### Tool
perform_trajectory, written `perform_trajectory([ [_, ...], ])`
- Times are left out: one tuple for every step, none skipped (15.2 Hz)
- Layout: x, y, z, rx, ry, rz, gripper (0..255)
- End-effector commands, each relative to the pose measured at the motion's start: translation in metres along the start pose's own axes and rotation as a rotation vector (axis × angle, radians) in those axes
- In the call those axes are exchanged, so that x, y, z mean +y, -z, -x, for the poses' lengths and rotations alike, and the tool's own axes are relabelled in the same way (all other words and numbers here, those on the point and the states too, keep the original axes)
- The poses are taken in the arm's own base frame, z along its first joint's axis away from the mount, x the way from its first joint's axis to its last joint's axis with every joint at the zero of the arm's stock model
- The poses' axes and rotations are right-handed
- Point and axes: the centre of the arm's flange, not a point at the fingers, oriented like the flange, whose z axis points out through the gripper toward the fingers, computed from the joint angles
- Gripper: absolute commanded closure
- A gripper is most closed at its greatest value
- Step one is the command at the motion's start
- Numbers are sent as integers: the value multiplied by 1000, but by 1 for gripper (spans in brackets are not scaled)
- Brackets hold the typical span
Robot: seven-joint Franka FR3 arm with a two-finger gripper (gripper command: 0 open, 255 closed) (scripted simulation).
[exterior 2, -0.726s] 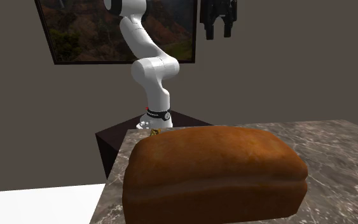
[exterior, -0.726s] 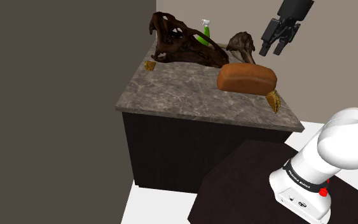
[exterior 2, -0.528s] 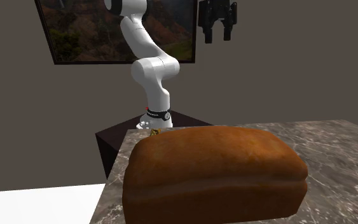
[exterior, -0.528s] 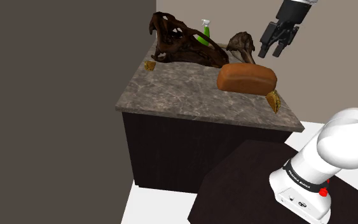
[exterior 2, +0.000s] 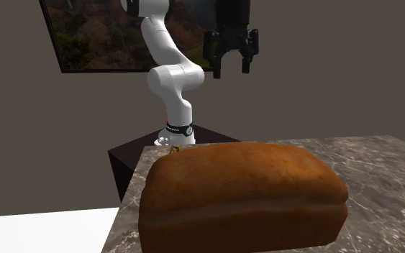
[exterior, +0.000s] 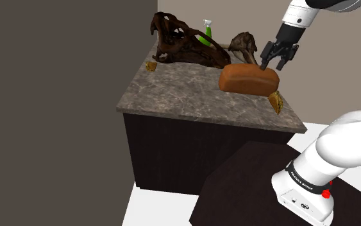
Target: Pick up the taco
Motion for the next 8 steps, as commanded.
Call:
perform_trajectory([
  [20, -17, -4, -2, -49, 5, 0],
  [30, -25, -7, -4, -72, 7, 0],
  [40, -33, -10, -5, -96, 10, 0],
  [50, -41, -12, -7, -120, 12, 0],
  [60, -49, -14, -9, -144, 14, 0],
  [70, -56, -15, -10, -168, 16, 0],
  [81, -64, -17, -12, -192, 19, 0],
  [91, -72, -18, -13, -215, 21, 0],
])
